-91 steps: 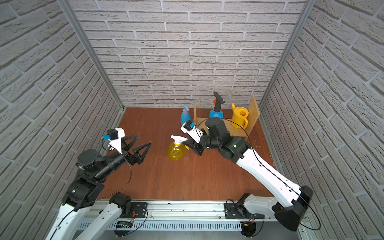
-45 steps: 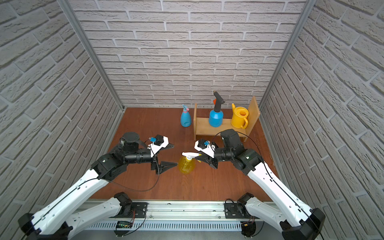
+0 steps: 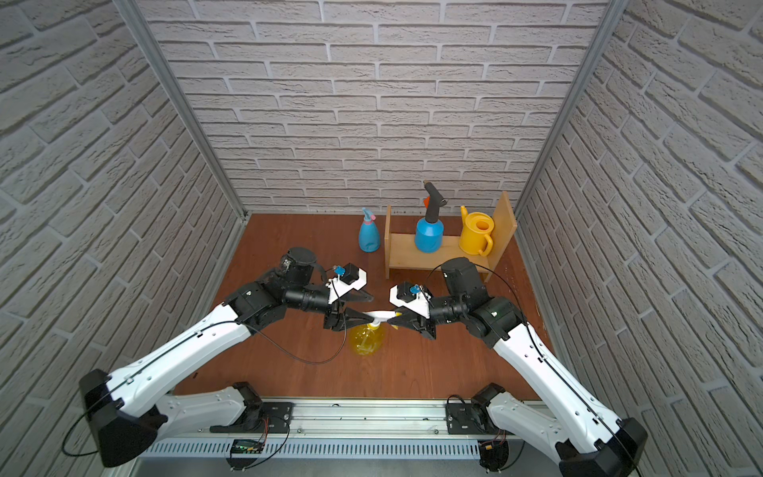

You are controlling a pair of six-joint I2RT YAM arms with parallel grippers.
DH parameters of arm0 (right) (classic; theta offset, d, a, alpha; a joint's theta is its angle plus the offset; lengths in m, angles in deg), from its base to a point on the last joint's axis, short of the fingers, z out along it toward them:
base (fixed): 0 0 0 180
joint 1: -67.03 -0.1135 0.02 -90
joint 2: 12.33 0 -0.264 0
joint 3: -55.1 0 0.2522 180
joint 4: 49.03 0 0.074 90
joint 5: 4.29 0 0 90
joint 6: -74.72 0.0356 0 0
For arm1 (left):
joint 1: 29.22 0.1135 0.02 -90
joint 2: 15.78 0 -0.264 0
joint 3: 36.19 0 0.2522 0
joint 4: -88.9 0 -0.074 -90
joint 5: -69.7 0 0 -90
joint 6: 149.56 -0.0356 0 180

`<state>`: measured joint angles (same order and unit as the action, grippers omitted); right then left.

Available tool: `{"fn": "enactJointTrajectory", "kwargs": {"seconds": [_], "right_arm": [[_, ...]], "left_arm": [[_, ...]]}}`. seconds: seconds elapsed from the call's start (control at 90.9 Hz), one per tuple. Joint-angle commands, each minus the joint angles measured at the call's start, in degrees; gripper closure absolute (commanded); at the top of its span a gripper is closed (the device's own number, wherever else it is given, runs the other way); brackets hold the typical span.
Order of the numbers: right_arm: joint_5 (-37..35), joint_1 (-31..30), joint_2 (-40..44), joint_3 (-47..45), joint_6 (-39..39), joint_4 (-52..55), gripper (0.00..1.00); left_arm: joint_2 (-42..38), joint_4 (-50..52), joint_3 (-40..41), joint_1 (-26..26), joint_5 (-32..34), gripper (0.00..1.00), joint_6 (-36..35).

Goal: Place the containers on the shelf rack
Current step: 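Pick up a container from the center of the board.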

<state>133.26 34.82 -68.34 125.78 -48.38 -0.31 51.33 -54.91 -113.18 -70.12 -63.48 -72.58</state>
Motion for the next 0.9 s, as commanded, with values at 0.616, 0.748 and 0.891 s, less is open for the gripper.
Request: {"fn": "enactJointTrajectory", "kwargs": {"seconds": [0.616,0.748,0.891], "right_arm": [[4.13,0.72,-0.79,3.62,-1.31,0.97,0.96],[3.67,0.66,-0.68,3.57,-1.57,1.19,0.96],[2.31,0.7,-0.29,3.42,-0.42,0.65,0.9]], "left_arm": [[3.7,0.2,-3.11,-0.92,-8.41,0.64,0.33],[3.81,-0.46,-3.02,-0.85,-8.68,0.92,0.73],[3.56,-0.74,-2.63,-0.84,-8.08,1.0,0.93]]}}
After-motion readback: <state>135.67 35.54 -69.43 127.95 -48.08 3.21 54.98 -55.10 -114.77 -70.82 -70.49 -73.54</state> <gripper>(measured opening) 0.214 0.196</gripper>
